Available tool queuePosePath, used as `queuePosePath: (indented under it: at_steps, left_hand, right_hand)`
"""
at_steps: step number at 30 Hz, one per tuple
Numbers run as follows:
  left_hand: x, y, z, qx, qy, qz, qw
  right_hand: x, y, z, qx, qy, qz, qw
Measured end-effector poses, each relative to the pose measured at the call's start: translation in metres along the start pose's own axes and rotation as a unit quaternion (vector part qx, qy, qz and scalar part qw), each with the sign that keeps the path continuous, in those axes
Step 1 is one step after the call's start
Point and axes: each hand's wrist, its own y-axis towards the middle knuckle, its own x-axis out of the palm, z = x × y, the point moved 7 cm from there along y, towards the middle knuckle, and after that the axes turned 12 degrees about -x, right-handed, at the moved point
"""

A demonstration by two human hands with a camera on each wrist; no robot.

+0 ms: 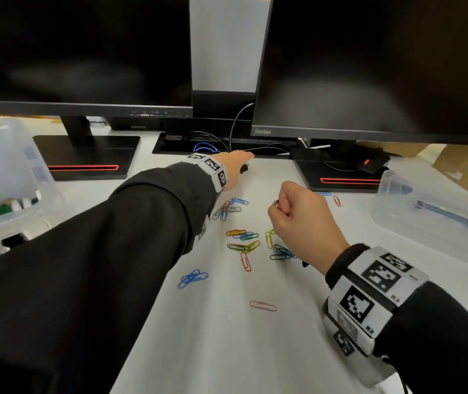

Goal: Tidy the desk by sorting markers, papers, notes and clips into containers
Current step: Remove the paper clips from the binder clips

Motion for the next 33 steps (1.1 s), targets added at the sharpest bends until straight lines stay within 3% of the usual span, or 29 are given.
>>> queuePosePath:
  at_steps: [3, 8, 19, 24, 29, 33]
  left_hand:
    - [0.000, 0.001, 0.002, 0.004, 0.033, 0.001, 0.999]
    - [-0.009, 0.009, 0.002, 0.004, 0.018, 0.066, 0.998]
    - [-0.003, 0.027, 0.007, 0.020, 0.098, 0.000, 0.995]
    - [-0.008, 0.015, 0.012, -0.005, 0.159, 0.006, 0.987]
    - [-0.011, -0.014, 0.015, -0.007, 0.147, -0.006, 0.989]
    - [-0.017, -0.057, 0.017, 0.071, 0.075, 0.071, 0.992]
  right_hand:
    - [0.003, 0.001, -0.002, 0.000, -0.002, -0.021, 1.000]
    - [0.003, 0.001, -0.004, 0.011, -0.011, -0.029, 0.999]
    - [0.005, 0.009, 0.006, 0.021, 0.011, -0.026, 0.999]
    - [0.006, 0.012, 0.014, 0.045, -0.004, -0.023, 0.999]
    - [0.007, 0.014, 0.015, 0.038, -0.045, -0.050, 0.997]
    - [0.016, 0.014, 0.010, 0.003, -0.052, -0.124, 0.991]
